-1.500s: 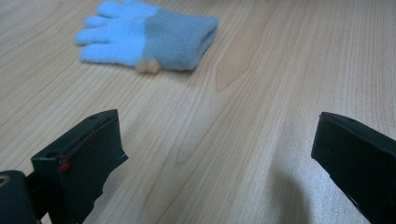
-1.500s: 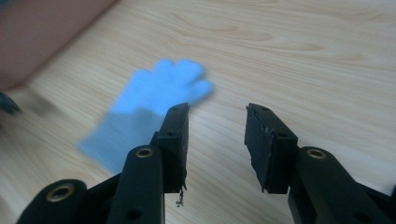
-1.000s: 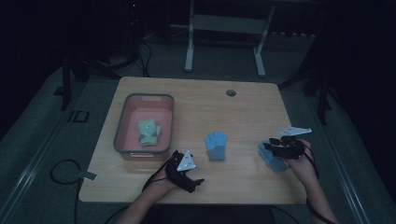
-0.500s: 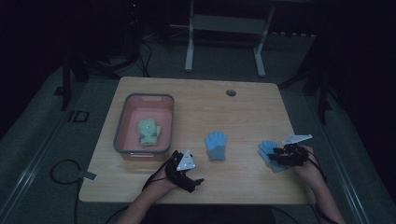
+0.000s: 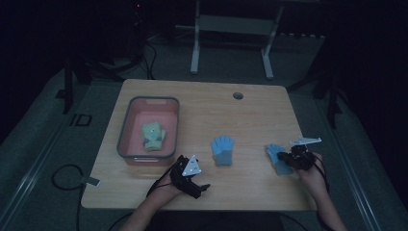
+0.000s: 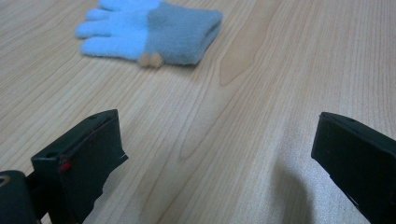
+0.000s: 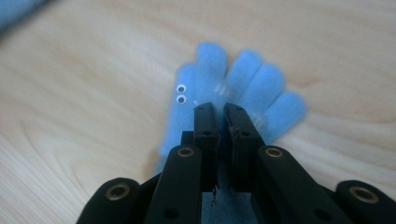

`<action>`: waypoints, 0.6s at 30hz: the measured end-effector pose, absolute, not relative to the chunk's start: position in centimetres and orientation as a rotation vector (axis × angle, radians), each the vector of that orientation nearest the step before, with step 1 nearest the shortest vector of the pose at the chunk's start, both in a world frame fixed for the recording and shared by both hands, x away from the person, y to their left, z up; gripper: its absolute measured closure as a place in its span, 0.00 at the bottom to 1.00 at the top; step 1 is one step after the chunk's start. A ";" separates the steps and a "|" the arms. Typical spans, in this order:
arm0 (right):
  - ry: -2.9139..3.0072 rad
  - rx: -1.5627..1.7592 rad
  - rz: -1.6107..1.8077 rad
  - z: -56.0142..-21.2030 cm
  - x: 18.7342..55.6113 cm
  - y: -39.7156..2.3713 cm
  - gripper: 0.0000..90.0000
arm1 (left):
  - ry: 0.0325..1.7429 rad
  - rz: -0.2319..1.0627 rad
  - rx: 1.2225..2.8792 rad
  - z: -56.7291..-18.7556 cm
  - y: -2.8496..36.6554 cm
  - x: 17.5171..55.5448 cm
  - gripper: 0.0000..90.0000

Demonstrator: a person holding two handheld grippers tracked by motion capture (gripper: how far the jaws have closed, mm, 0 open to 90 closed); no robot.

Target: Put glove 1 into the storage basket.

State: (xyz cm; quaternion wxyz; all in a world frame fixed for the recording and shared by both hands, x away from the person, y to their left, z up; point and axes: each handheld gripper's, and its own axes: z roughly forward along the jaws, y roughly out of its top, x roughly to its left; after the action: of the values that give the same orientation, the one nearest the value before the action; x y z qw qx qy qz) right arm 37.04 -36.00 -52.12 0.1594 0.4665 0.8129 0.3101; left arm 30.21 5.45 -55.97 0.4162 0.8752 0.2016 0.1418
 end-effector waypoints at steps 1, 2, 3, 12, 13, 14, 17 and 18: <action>2.292 1.344 0.898 -51.2 37.1 -35.3 0.94 | 0.506 0.356 2.198 -56.0 5.4 30.2 0.02; 2.290 1.342 0.900 -50.8 37.2 -34.9 0.94 | 0.504 0.355 2.200 -56.0 5.4 30.2 0.02; 2.278 1.343 0.909 -50.2 37.2 -34.3 0.94 | 0.505 0.353 2.201 -56.0 5.4 30.2 0.02; 2.159 1.397 0.917 -47.8 37.1 -30.7 0.94 | 0.506 0.354 2.195 -55.9 5.5 30.2 0.02; 2.153 1.426 0.927 -47.9 37.2 -30.4 0.94 | 0.506 0.355 2.194 -55.9 5.5 30.2 0.02; 2.134 1.438 0.914 -48.2 37.2 -29.6 0.94 | 0.506 0.356 2.196 -55.9 5.5 30.2 0.02; 2.124 1.436 0.888 -48.7 37.3 -28.8 0.94 | 0.503 0.355 2.196 -55.9 5.5 30.2 0.02; 2.127 1.448 0.889 -49.0 37.4 -28.5 0.94 | 0.501 0.355 2.197 -55.9 5.5 30.2 0.02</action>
State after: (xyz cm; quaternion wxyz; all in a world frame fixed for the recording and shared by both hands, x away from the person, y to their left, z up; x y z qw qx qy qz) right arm 37.45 -28.45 -49.03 0.2080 0.5203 0.7642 0.3194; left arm 30.17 5.47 -55.90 0.4172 0.8752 0.1998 0.1416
